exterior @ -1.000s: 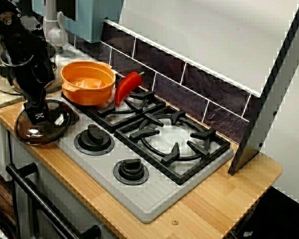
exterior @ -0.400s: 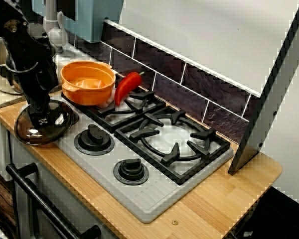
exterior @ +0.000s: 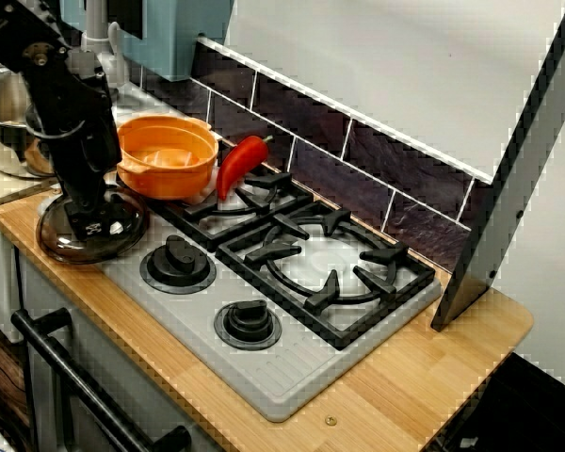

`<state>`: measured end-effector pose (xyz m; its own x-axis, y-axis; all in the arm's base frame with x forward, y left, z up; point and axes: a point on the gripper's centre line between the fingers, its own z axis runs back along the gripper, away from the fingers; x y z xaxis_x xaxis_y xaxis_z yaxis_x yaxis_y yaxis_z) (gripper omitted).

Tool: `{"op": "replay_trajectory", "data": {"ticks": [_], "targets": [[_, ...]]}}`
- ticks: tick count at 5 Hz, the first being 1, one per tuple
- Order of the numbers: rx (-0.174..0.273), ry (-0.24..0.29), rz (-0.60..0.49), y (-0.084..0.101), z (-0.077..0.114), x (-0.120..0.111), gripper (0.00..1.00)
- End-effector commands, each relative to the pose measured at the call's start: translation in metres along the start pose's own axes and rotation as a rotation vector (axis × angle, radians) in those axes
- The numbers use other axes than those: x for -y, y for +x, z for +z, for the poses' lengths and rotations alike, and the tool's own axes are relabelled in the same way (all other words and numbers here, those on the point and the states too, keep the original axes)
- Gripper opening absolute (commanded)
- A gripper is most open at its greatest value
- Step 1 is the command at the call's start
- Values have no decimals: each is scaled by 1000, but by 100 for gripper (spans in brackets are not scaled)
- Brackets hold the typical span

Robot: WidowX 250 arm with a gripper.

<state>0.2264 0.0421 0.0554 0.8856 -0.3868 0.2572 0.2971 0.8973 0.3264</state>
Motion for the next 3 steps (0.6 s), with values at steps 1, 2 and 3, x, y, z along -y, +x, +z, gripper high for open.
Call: {"op": "replay_trajectory", "data": {"ticks": [1, 2, 3], "targets": [[-10, 2, 2, 3, -3, -5, 100], [-14, -1, -4, 0, -1, -5, 100], [-10, 8, -19, -4, 1, -7, 0]]}}
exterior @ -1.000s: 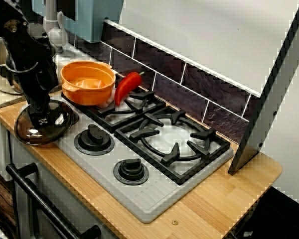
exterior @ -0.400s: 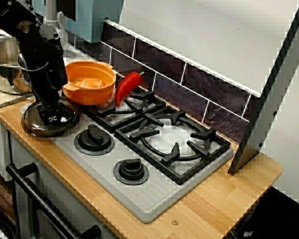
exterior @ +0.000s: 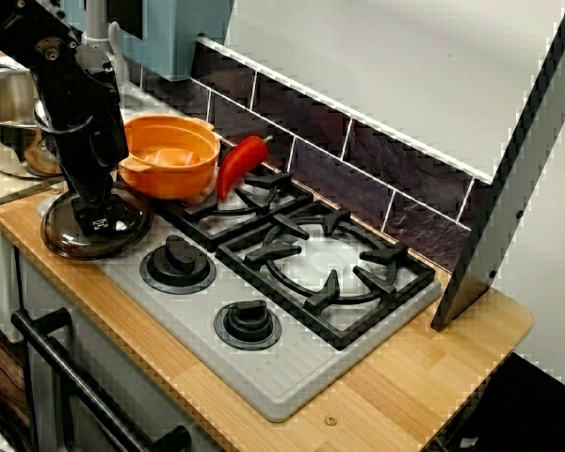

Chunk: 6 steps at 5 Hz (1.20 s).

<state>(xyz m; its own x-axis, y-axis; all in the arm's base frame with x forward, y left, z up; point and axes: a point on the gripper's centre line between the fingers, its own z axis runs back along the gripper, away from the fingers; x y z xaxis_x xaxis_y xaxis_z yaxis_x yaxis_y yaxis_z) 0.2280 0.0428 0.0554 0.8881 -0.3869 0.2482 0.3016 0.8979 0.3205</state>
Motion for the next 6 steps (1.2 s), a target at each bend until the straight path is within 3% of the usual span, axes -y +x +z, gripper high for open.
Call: {"op": "replay_trajectory", "data": {"ticks": [1, 5, 6], "targets": [[9, 11, -44, -9, 4, -6, 0], [13, -14, -31, -11, 12, -19, 0], [9, -16, -26, -12, 14, -19, 100]]}}
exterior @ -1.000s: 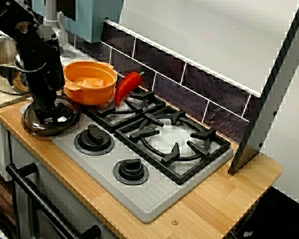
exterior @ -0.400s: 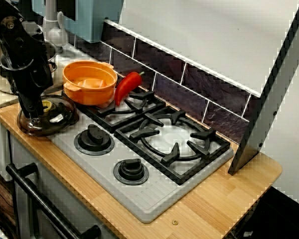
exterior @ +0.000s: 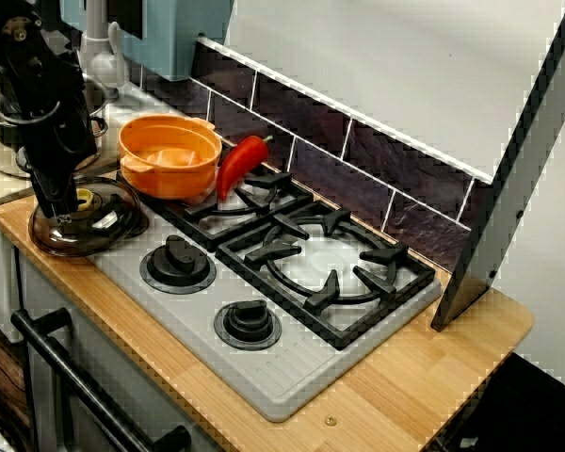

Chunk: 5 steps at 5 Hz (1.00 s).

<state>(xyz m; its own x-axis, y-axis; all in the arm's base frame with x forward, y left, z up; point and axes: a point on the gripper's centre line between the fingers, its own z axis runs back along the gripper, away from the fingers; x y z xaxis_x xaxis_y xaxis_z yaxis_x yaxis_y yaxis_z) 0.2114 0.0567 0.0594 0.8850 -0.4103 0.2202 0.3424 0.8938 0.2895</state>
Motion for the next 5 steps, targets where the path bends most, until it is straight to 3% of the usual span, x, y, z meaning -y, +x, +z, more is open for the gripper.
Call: {"op": "replay_trajectory", "data": {"ticks": [1, 5], "targets": [[28, 26, 7, 7, 8, -10, 100], [9, -2, 0, 15, 9, -17, 100]]}}
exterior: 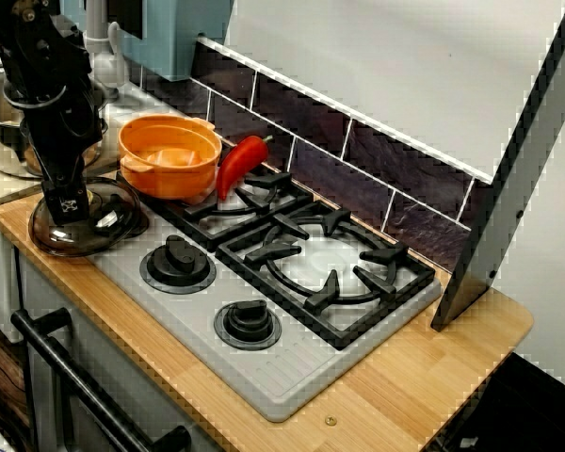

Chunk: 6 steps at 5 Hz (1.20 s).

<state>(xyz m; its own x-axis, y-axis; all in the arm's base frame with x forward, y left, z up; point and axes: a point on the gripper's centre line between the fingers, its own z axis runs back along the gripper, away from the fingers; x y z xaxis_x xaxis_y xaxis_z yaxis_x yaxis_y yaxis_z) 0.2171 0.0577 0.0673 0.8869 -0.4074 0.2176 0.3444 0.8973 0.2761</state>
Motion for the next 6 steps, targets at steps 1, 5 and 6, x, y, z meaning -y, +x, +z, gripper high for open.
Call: {"op": "replay_trajectory", "data": {"ticks": [1, 5, 6], "targets": [[5, -1, -8, 11, 4, -14, 100], [-13, 1, -13, 11, -5, -12, 100], [-16, 5, -14, 12, -7, -10, 100]]}}
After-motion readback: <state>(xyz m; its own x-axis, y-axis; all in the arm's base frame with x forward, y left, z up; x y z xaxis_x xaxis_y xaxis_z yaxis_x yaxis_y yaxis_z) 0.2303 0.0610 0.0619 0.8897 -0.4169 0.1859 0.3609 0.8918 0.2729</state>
